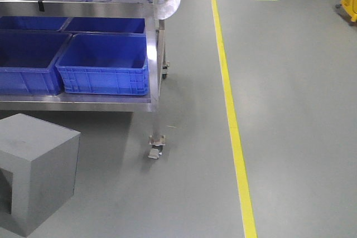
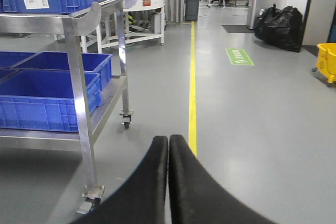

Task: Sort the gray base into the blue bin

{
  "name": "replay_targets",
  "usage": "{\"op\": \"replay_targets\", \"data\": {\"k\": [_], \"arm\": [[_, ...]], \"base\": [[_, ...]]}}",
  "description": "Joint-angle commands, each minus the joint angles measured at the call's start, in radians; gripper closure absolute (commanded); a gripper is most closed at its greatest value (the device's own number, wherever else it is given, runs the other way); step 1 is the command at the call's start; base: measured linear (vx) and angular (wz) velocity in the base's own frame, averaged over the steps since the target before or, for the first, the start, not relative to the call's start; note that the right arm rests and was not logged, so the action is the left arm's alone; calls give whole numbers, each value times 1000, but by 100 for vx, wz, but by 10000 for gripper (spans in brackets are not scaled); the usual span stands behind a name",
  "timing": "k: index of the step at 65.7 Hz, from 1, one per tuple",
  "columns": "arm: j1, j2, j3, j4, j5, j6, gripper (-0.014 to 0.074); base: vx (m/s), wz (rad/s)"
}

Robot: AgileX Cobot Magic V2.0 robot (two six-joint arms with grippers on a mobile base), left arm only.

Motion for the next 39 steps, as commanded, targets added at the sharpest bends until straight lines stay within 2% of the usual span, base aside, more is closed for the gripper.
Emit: {"op": "replay_targets", "data": {"k": [1, 18, 39], "arm": [[-4, 8, -29, -6, -115, -7, 602], [-4, 8, -29, -6, -115, -7, 602], [-4, 8, -29, -6, -115, -7, 602]], "base": [[33, 14], [31, 39], [26, 74]]}}
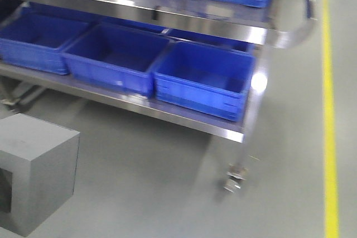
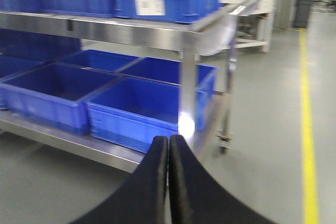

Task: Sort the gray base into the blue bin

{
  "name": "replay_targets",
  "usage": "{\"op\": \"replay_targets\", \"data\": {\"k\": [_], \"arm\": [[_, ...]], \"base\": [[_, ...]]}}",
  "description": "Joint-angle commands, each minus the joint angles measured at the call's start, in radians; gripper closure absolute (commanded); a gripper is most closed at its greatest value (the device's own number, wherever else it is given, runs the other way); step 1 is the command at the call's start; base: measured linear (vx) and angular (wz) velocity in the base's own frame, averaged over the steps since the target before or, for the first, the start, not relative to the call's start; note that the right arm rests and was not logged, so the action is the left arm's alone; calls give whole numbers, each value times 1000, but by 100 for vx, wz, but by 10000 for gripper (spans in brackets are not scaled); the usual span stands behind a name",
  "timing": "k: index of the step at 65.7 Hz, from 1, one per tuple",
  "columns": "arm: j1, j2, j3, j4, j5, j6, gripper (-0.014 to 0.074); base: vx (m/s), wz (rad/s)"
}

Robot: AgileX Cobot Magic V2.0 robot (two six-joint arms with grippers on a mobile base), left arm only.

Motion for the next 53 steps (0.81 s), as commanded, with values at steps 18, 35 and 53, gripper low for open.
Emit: {"op": "replay_targets", "data": {"k": [18, 35, 53], "arm": [[-4, 8, -29, -6, -115, -7, 602], [-4, 8, -29, -6, -115, -7, 602], [-4, 8, -29, -6, -115, -7, 602]], "base": [[22, 83], [21, 77], [21, 70]]}}
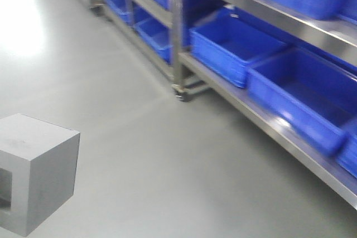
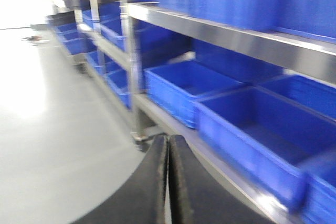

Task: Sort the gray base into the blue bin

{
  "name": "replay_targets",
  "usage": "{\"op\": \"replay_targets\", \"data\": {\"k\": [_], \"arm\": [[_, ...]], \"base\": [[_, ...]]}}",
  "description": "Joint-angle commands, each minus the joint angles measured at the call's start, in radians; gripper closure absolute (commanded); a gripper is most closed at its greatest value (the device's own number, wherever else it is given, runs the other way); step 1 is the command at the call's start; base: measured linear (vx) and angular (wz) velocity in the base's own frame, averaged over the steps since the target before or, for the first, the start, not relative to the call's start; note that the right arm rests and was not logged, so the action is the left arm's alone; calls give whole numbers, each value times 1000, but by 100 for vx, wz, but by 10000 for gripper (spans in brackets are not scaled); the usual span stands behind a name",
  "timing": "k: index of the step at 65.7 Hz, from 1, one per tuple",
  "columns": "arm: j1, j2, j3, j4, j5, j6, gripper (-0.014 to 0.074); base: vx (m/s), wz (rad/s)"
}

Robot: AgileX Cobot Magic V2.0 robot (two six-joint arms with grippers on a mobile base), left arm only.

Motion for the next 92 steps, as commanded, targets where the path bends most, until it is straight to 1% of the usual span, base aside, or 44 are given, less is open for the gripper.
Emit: {"op": "replay_targets", "data": {"k": [1, 32, 45, 67, 92], "arm": [[-4, 8, -29, -6, -115, -7, 602], [-4, 8, -29, -6, -115, -7, 602], [-4, 8, -29, -6, -115, -7, 602], [-4, 8, -29, -6, -115, -7, 602], [-4, 8, -29, -6, -115, -7, 602]], "base": [[21, 71], [21, 76], [21, 53], [27, 18], [37, -5]]}}
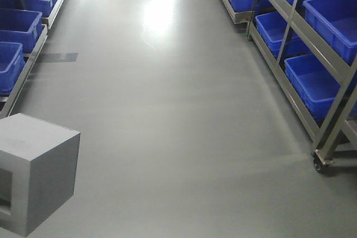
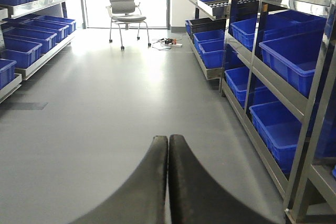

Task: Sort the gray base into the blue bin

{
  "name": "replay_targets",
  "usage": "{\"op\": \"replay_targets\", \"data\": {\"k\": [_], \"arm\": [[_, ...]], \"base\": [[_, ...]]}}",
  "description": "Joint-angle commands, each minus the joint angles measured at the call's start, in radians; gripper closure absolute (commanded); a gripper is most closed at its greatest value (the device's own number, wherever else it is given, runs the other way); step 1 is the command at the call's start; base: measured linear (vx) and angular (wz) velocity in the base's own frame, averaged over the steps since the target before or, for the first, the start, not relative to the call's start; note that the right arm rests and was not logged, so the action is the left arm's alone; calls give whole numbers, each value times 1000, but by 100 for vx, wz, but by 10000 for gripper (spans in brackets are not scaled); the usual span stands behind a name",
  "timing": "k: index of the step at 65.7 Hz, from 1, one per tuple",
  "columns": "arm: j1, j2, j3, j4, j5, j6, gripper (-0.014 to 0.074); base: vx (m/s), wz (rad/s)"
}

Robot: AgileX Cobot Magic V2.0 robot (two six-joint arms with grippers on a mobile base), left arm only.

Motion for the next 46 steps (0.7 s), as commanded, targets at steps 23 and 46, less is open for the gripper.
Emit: {"op": "replay_targets", "data": {"k": [23, 46], "arm": [[-4, 8, -29, -6, -115, -7, 602], [-4, 8, -29, -6, -115, -7, 602]], "base": [[41, -3], [44, 6]]}}
